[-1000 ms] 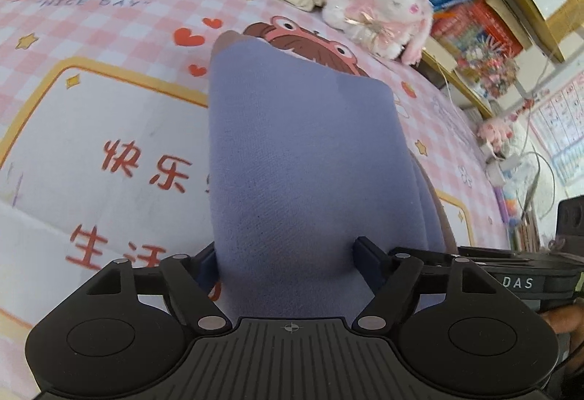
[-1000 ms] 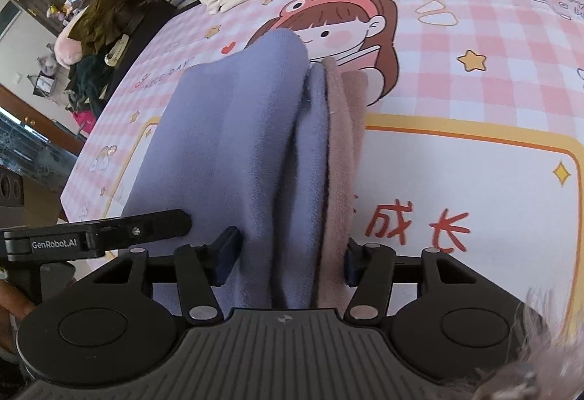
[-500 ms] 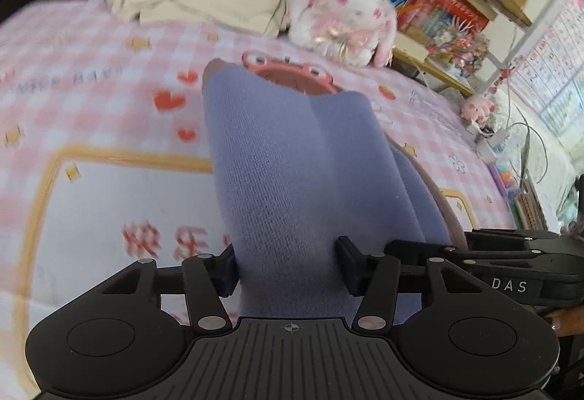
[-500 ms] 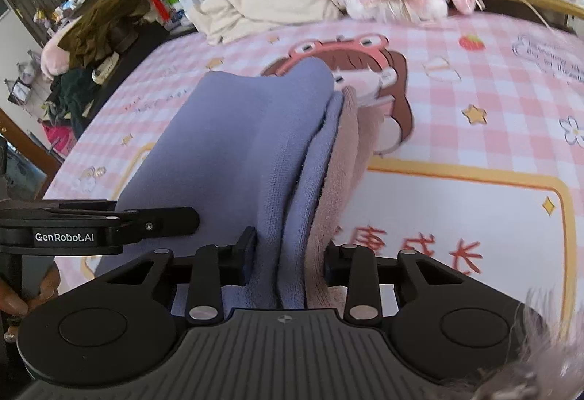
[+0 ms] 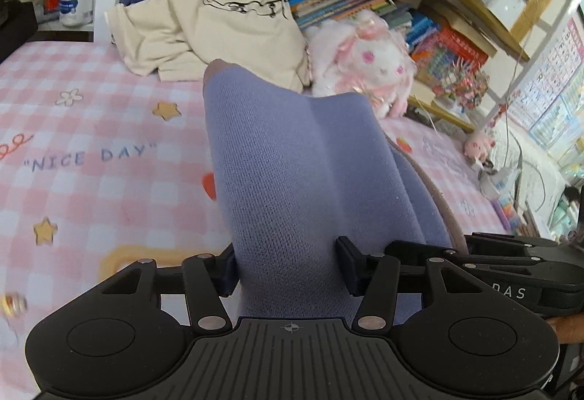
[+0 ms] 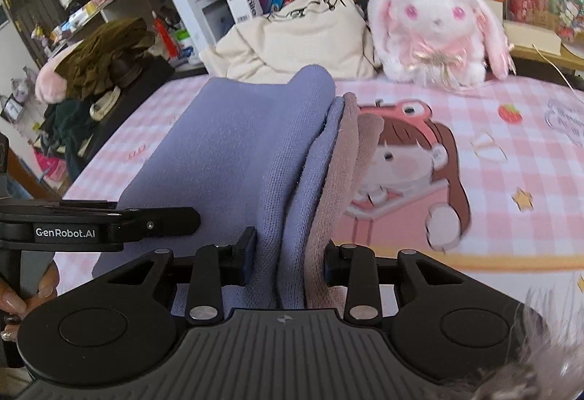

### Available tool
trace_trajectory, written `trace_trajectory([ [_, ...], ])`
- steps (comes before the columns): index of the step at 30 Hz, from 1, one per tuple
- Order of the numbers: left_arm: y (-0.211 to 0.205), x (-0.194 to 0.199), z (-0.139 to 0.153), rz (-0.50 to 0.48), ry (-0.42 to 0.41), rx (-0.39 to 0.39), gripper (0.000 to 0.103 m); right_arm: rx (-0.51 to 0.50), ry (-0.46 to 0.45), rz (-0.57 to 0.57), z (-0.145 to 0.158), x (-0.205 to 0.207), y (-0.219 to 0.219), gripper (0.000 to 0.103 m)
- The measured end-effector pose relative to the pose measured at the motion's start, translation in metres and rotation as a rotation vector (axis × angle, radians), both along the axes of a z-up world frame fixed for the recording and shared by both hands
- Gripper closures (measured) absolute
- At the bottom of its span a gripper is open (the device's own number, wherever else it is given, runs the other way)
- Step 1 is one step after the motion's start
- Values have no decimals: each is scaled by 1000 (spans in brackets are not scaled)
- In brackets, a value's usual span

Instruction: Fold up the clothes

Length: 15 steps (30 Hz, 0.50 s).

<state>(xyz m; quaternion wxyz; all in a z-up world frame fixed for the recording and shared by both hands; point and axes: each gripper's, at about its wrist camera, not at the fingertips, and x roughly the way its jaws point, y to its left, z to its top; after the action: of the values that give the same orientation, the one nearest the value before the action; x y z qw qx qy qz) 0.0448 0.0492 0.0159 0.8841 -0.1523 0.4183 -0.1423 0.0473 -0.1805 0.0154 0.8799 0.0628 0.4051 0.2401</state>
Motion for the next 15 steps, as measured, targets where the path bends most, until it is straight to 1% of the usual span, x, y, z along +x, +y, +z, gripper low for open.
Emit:
trace_trajectory([
  [3, 13, 21, -4, -13, 12, -18, 51, 1, 3, -19, 0, 18, 12, 72],
  [9, 26, 59, -13, -46, 20, -5, 51, -7, 16, -55, -7, 52, 27, 72],
  [15, 36, 93, -21, -51, 16, -8, 51, -21, 11, -78, -12, 82, 39, 72],
])
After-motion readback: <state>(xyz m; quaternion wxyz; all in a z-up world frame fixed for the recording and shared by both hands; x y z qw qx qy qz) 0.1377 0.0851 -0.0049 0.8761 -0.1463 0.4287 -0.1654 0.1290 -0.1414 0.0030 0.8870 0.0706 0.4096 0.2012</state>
